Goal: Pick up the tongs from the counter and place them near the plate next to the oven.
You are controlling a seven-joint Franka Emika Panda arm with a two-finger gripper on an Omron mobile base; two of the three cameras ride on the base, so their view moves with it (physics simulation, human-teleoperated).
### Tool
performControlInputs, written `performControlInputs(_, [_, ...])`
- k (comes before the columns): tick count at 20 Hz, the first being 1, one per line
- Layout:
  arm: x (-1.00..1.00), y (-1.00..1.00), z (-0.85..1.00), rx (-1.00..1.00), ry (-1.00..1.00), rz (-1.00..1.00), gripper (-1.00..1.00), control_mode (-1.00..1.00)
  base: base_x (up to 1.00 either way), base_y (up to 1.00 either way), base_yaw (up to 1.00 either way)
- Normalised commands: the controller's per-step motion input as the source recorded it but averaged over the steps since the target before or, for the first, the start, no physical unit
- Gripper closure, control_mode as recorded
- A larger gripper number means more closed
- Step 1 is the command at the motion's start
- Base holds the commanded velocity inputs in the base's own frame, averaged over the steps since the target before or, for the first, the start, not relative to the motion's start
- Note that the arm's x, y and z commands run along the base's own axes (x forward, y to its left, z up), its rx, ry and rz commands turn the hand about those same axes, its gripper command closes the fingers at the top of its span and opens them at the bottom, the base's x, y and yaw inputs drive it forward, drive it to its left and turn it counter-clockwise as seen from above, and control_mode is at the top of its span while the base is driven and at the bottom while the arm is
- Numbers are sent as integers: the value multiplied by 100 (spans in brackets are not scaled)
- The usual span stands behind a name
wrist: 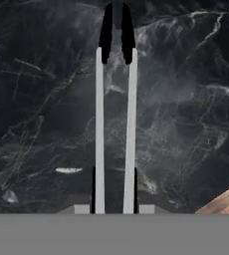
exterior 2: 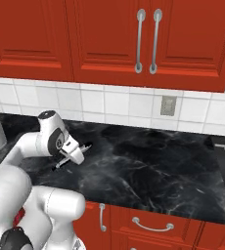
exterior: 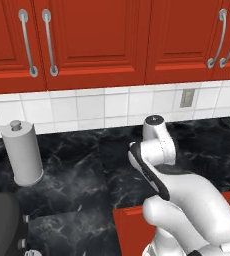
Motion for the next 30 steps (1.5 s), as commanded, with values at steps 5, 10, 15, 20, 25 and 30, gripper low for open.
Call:
performControlInputs(5, [-67,-83,20,1,-7,-35,100,-100,0,0,0])
performControlInputs(10, [-65,-50,15,2,-14,-16,100,-100,0,0,0])
performControlInputs(15, [-26,-32,11,1,-5,-11,100,-100,0,0,0])
performControlInputs(20, [0,-4,18,0,-2,-11,100,-100,0,0,0])
performControlInputs(25, [-1,-10,17,0,-1,-10,100,-100,0,0,0])
performControlInputs(30, [-1,-2,2,0,0,-2,100,100,-10,-10,-19])
